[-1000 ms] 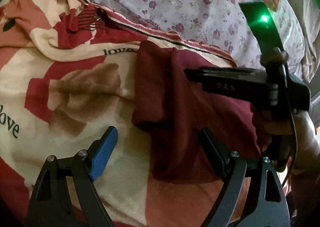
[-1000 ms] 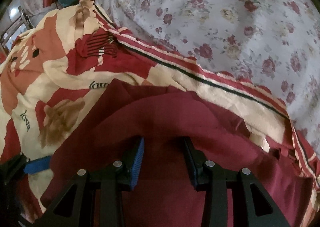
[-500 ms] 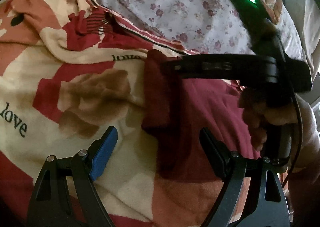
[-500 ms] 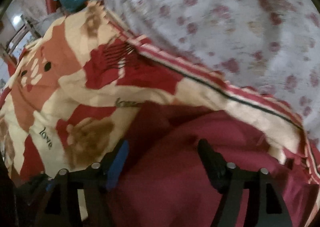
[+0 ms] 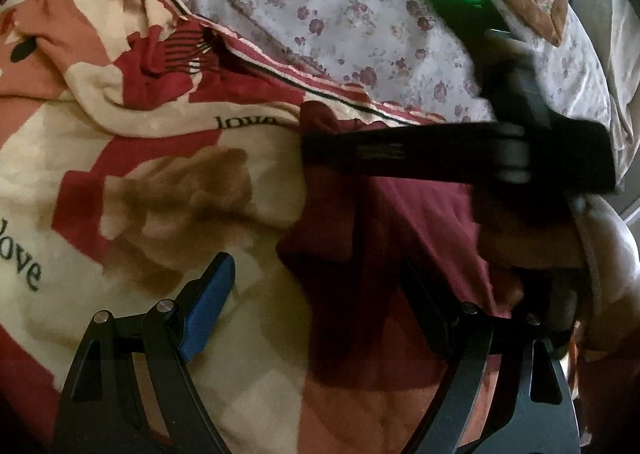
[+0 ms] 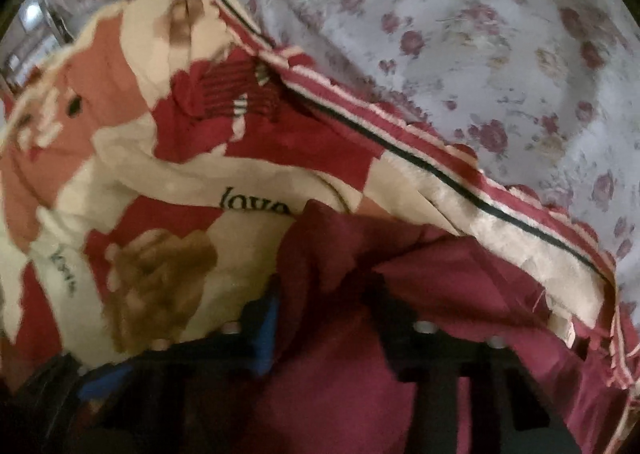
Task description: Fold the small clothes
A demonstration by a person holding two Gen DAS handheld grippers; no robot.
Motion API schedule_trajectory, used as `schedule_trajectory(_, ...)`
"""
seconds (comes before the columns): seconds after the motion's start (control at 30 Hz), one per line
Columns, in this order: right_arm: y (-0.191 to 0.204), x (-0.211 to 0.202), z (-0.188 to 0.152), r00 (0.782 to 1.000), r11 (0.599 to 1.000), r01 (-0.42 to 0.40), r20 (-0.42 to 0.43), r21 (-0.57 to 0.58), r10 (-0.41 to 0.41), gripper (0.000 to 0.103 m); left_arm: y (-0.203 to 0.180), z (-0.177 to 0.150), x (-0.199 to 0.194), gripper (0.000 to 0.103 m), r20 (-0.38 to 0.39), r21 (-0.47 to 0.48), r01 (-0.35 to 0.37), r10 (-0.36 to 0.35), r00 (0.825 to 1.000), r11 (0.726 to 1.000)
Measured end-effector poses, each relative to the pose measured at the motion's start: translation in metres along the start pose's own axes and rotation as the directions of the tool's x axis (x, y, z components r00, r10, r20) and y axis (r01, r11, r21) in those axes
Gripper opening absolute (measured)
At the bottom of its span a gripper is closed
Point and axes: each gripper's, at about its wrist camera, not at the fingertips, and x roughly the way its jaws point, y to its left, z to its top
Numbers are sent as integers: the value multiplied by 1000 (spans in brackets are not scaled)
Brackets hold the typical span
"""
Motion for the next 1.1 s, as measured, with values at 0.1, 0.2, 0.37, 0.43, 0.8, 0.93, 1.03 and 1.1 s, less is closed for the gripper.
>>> schedule_trajectory(0.1,-12,-17,-5,998,998,-54,45,31,52,23,-4,4,8,84,-2,-12,36,-36,999,999)
schedule_trajectory(0.2,-21,-30,-7,993,994,-91,77,54,87,21,-9,6,9,68,14,-16,124,-124,992,992)
schedule_trajectory(0.37,-34,-38,-13,988,986,-136,81,94,129,21,-19,7,-1,43,54,32,189,-191,980,981)
schedule_trajectory(0.43,-35,-40,-12,987,981,-154,67,119,147,21,-20,9,-4,42,64,26,219,-221,973,975)
schedule_trajectory(0.8,-20,-14,9,990,986,-107,-76,124,117,76,-31,5,-7,40,66,73,212,-217,974,975)
schedule_trajectory(0.93,-14,-3,8,996,997,-38,-76,73,43,51,-33,3,-4,40,48,88,181,-186,981,979)
schedule_trajectory(1.03,-16,-14,2,999,998,-31,-10,56,32,30,-34,2,-4,48,26,97,150,-153,988,984)
schedule_trajectory(1.1,-18,-21,-1,1000,999,-22,7,37,21,28,-33,0,-4,65,20,102,139,-142,990,985)
